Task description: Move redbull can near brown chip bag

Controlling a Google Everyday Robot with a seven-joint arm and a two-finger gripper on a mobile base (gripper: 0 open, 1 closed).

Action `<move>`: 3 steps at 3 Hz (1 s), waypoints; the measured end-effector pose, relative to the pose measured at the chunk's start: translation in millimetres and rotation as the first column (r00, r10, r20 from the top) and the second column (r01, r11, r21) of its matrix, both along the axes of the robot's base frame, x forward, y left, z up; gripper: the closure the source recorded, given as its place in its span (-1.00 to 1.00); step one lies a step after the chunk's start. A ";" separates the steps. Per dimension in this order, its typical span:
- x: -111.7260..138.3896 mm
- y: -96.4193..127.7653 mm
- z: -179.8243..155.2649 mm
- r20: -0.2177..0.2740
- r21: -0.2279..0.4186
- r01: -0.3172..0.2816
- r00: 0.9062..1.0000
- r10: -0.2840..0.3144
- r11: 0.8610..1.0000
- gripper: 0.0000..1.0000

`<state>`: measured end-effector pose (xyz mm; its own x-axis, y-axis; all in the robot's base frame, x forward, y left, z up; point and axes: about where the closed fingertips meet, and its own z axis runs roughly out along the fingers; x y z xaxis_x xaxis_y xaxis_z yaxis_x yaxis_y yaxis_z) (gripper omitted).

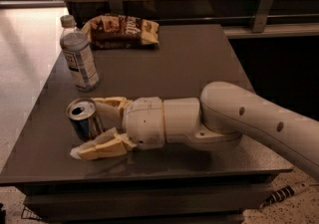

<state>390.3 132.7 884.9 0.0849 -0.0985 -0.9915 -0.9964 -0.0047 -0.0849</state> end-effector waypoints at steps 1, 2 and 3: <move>-1.1 1.3 0.6 0.002 -0.002 -0.003 1.000 0.003 1.000 0.12; -3.0 3.8 1.7 0.005 -0.004 -0.009 1.000 0.009 1.000 0.78; -3.9 5.0 2.2 0.006 -0.005 -0.011 1.000 0.011 1.000 1.00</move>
Offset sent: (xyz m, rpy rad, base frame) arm -0.0010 0.0012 0.0006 -0.0018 -0.0016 0.0030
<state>386.4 137.7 887.1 0.0923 -0.1021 -0.9905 -0.9957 -0.0163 -0.0911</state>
